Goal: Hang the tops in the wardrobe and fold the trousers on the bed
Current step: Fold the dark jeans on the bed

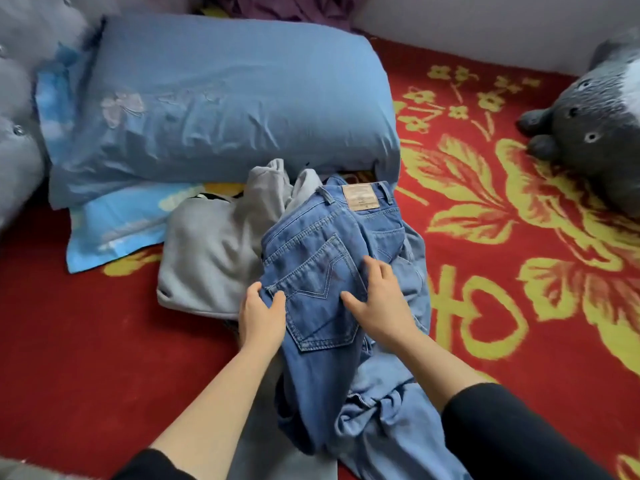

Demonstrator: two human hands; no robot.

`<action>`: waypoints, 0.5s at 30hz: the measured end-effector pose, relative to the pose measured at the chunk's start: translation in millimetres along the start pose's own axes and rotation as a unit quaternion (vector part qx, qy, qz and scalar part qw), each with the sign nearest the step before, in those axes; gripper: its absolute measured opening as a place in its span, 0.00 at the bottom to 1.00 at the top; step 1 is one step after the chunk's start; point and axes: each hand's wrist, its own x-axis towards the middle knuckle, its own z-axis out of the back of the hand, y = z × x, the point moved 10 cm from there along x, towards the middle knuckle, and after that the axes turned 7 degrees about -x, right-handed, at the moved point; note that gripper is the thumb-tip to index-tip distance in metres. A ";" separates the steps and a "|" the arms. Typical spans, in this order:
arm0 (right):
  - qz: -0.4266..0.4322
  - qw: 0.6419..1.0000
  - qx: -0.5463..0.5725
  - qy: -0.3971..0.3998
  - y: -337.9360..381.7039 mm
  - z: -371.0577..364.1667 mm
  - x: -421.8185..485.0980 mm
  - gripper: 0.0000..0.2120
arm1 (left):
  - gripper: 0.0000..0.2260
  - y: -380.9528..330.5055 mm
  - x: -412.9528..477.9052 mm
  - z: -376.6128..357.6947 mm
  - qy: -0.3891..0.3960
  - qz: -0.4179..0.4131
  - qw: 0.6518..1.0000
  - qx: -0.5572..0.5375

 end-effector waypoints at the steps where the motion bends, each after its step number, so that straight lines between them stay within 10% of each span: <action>1: -0.011 1.000 0.020 -0.010 0.2 1.8 12.3 0.39 | 0.26 1.1 6.0 -2.8 0.000 0.008 1.000 -0.015; 5: -0.078 0.993 0.090 0.013 -2.1 -4.0 48.0 0.45 | 0.33 10.9 26.0 -9.8 0.005 0.041 0.997 -0.063; 9: -0.046 0.996 0.056 0.060 5.0 -12.1 56.5 0.23 | 0.37 11.9 36.2 -9.4 0.009 0.088 0.972 -0.218; 15: -0.059 0.911 0.181 0.365 -11.6 -40.1 -0.8 0.06 | 0.43 11.4 35.3 -4.3 0.060 0.112 0.950 -0.285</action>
